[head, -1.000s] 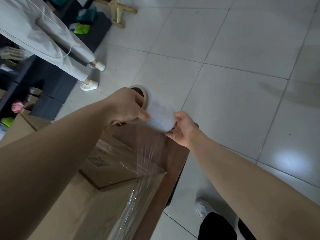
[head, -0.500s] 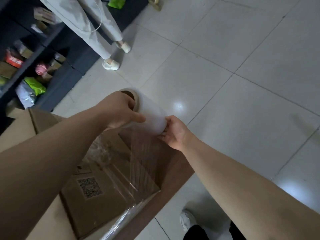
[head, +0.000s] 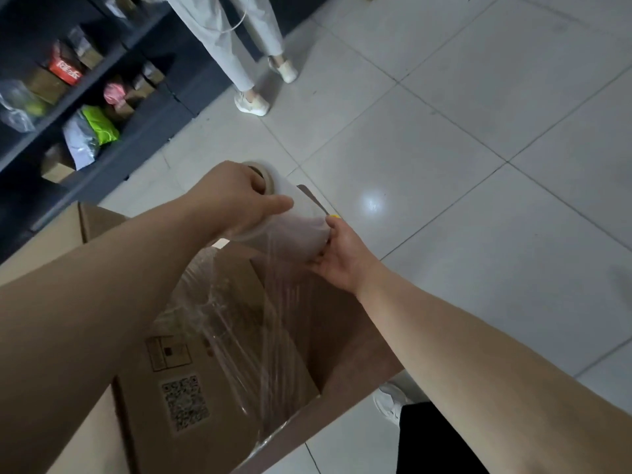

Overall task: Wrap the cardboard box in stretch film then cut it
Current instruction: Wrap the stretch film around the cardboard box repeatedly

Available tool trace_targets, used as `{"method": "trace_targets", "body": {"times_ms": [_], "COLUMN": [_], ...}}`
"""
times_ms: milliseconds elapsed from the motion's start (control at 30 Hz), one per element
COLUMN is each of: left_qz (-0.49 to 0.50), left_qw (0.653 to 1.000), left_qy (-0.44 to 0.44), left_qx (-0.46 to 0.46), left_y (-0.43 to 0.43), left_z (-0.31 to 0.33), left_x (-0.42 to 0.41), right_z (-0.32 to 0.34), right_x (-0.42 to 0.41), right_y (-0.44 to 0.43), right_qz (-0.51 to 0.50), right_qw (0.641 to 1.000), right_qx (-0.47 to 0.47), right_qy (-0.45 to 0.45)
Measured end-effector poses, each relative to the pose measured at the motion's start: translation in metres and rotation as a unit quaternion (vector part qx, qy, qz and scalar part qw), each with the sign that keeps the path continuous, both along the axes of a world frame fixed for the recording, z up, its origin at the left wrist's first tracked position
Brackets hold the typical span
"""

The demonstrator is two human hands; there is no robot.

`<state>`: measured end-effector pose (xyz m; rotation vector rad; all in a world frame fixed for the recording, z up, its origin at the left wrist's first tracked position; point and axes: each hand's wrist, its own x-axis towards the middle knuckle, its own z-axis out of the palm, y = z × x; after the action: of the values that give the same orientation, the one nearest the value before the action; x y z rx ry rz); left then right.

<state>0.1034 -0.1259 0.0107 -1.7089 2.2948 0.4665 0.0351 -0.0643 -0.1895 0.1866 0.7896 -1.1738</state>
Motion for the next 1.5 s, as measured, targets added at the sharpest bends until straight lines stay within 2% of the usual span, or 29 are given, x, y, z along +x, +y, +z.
{"method": "trace_targets", "body": {"times_ms": [133, 400, 533, 733, 933, 1233, 1500], "left_qz": [0.001, -0.055, -0.018, 0.101, 0.116, 0.163, 0.165], "left_qw": [0.999, 0.997, 0.999, 0.995, 0.992, 0.980, 0.969], "left_qy": [0.025, -0.058, -0.051, 0.000, -0.040, -0.096, -0.186], "left_qx": [0.037, -0.017, -0.006, -0.021, -0.033, -0.063, -0.006], "left_y": [-0.017, -0.044, -0.054, -0.071, -0.079, -0.092, -0.115], "left_z": [0.002, 0.008, 0.007, 0.007, 0.013, 0.012, 0.007], "left_x": [0.011, 0.028, 0.028, 0.024, 0.043, 0.078, 0.084], "right_z": [0.000, 0.011, 0.014, 0.014, 0.019, 0.033, 0.028], "right_x": [0.001, 0.003, 0.008, 0.015, 0.021, 0.040, 0.056], "right_y": [-0.018, -0.059, -0.073, -0.094, -0.122, -0.147, -0.156], "right_qz": [0.015, 0.008, 0.046, 0.127, 0.182, 0.209, 0.207], "right_qw": [1.000, 0.999, 0.998, 0.992, 0.982, 0.977, 0.976], "right_qx": [0.019, 0.043, 0.042, 0.024, 0.041, 0.041, 0.048], "right_qy": [0.014, 0.020, 0.014, -0.011, 0.009, -0.023, -0.053]}}
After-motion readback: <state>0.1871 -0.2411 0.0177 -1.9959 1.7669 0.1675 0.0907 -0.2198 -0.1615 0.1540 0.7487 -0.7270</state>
